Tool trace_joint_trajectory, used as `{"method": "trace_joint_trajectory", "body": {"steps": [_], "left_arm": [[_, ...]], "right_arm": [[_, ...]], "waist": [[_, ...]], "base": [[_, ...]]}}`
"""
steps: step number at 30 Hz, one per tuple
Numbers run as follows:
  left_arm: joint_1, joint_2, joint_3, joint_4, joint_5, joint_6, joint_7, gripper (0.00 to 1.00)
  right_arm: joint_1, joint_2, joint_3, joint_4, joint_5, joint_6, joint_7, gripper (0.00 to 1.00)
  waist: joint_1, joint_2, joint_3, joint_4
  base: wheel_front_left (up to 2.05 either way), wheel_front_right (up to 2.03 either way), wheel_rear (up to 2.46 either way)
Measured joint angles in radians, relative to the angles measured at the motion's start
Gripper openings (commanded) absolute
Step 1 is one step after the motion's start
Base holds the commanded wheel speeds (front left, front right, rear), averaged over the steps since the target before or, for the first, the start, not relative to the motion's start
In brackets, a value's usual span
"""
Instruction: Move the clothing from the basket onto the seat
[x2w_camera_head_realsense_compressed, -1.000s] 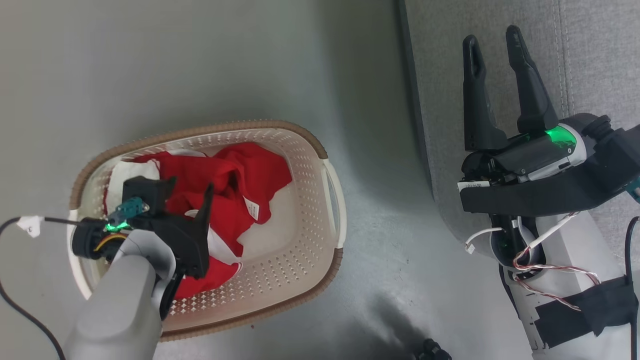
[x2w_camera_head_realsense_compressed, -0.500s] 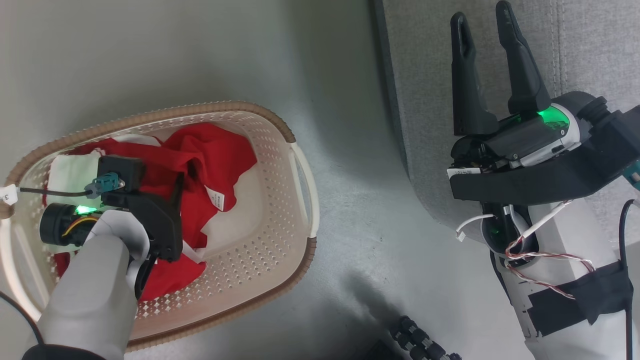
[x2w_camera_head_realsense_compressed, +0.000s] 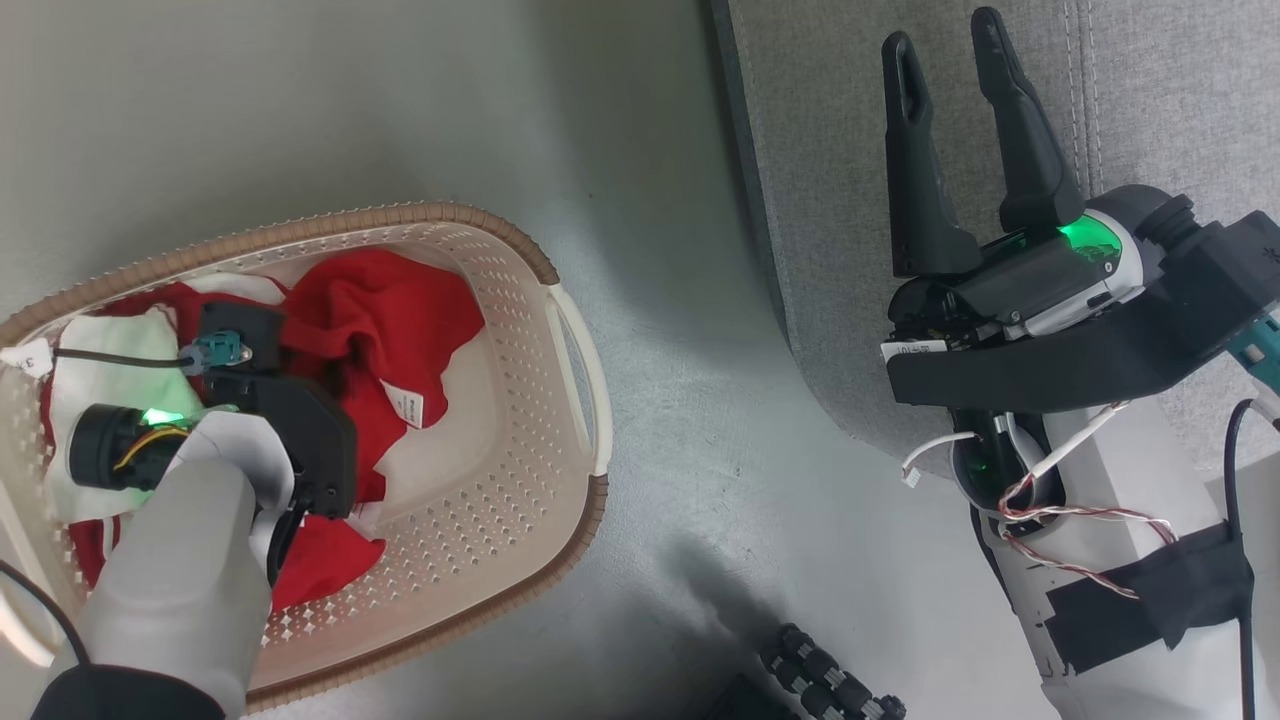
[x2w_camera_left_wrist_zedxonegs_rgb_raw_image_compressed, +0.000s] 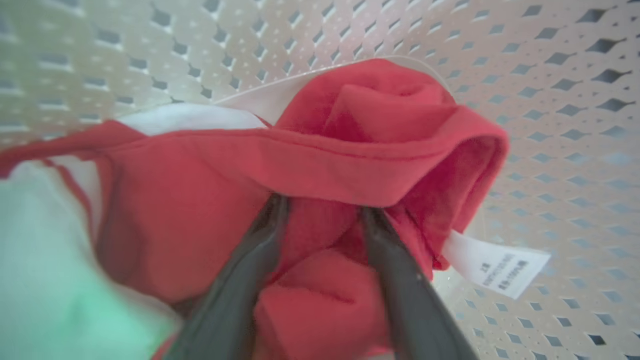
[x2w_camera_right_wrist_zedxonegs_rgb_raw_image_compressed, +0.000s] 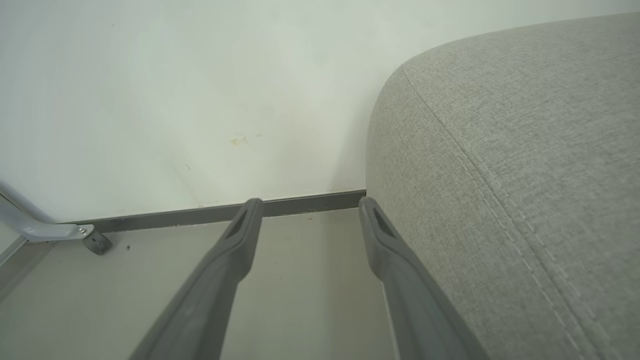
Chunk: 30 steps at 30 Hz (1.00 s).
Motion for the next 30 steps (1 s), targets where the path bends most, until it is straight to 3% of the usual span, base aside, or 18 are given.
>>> {"method": "trace_joint_trajectory", "body": {"steps": [8, 16, 30], "left_arm": [[0.0, -0.013, -0.009, 0.008, -0.002, -0.012, -0.041, 0.0], [0.035, -0.06, -0.046, -0.033, -0.005, -0.028, -0.155, 0.0], [0.167, -0.079, -0.18, -0.155, -0.03, -0.029, -0.275, 0.0]], "right_arm": [[0.0, 0.002, -0.026, 0.023, 0.0, 0.0, 0.0, 1.0], [0.001, 0.001, -0.071, 0.072, 0.0, 0.0, 0.0, 1.0], [0.062, -0.065, -0.086, 0.12, 0.0, 0.0, 0.0, 1.0]], "waist": [[0.0, 0.0, -0.027, 0.011], [-0.0002, 0.0, -0.093, 0.039], [-0.0003, -0.0001, -0.272, 0.118]], "base": [[0.0, 0.0, 0.0], [0.0, 0.0, 0.0], [0.0, 0.0, 0.0]]}}
